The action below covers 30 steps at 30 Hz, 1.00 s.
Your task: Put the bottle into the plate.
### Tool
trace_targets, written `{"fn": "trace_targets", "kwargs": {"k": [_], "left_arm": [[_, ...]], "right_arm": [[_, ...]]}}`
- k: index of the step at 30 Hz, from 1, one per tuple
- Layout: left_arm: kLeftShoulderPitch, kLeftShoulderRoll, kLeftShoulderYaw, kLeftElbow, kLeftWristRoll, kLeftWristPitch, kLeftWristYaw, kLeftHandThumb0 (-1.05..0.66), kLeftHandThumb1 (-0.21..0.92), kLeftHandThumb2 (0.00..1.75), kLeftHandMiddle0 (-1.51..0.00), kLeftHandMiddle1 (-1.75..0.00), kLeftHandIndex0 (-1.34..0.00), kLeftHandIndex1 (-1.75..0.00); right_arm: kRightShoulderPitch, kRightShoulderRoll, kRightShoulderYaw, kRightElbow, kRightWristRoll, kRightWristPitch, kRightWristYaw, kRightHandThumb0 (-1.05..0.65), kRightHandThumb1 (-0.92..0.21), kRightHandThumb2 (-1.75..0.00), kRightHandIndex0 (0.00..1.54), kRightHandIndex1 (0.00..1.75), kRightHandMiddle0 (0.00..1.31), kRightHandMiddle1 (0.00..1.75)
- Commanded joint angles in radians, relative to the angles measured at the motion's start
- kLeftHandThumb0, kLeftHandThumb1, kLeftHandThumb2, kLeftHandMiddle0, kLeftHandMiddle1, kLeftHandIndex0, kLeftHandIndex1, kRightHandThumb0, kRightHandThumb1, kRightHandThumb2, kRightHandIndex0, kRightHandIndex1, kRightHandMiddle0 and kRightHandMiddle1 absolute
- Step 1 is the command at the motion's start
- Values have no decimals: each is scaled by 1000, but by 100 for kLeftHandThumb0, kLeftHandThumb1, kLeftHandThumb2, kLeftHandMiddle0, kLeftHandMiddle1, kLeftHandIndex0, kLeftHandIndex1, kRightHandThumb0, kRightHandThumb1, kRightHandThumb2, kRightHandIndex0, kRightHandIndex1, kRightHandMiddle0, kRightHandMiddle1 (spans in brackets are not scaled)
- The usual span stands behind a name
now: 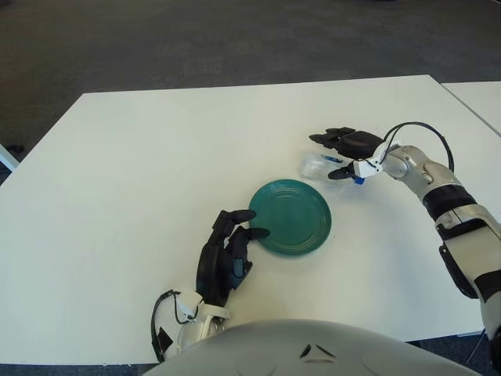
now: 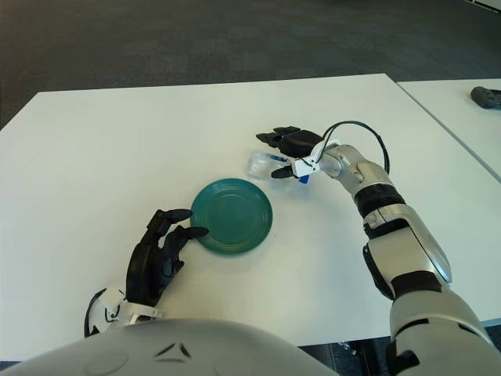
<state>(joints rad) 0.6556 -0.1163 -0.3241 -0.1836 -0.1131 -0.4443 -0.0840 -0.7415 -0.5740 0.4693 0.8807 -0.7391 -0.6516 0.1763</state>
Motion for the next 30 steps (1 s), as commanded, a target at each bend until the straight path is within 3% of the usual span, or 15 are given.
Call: {"fn": "trace_targets", "kwargs": {"k": [1, 14, 30], "left_arm": [[15, -24, -42, -13, 14, -5, 20, -86, 92, 71, -69, -110, -42, -126], [13, -13, -78, -11, 30, -14, 55, -85, 92, 70, -70, -114, -42, -128], [20, 12, -98, -34, 11, 0, 66, -83, 92, 72, -71, -116, -44, -128]], "right_arm": [[-34, 16, 22, 27, -21, -1, -29, -105, -92, -67, 0, 0, 0, 0], [-51, 35, 56, 38, -33, -7, -54, -105, -92, -68, 0, 0, 0, 0], [-17, 25, 45, -19, -12, -21, -70, -105, -92, -73, 6, 2, 4, 3]]}}
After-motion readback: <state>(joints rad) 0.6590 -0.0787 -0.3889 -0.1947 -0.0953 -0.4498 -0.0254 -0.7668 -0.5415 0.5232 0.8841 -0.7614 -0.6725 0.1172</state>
